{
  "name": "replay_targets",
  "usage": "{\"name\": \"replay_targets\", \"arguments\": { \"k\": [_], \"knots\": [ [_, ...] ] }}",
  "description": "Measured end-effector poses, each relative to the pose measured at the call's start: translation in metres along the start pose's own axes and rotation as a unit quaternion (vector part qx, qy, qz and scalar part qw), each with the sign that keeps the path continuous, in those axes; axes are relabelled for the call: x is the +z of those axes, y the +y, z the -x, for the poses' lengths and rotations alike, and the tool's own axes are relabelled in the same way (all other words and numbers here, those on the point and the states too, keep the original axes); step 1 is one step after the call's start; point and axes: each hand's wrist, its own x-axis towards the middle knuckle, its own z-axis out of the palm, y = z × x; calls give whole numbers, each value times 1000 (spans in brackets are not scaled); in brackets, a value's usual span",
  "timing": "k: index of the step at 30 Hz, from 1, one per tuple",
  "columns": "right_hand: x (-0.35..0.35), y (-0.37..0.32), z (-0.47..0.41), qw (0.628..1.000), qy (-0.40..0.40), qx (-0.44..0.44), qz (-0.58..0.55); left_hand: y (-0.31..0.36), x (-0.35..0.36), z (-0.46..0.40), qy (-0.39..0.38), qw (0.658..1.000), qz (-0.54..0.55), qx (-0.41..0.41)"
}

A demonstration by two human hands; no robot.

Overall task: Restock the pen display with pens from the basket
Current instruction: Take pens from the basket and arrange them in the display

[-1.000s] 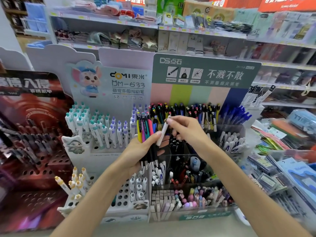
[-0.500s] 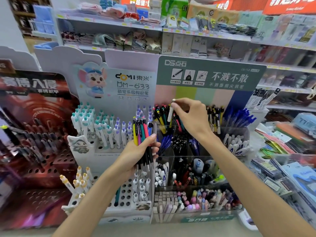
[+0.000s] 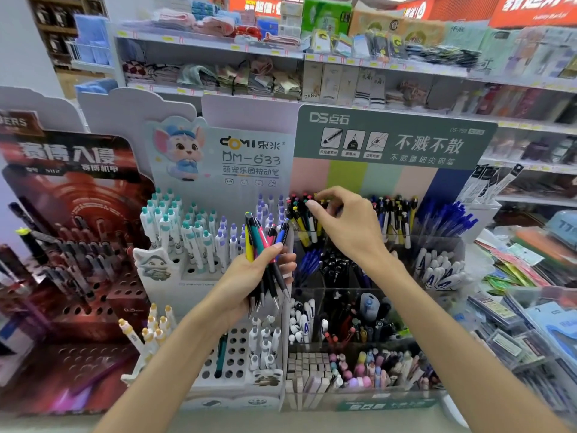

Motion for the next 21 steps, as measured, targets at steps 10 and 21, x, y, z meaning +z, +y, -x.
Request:
{"name": "replay_targets", "arguments": {
  "k": [10,21],
  "knots": [
    [-14,1,28,950,-185,127,-215,-7,20,-5,-49,999,-8,18],
    [-17,12,29,884,-105,228,-394,0,25,-8,-54,997,-37,45]
  ]
}}
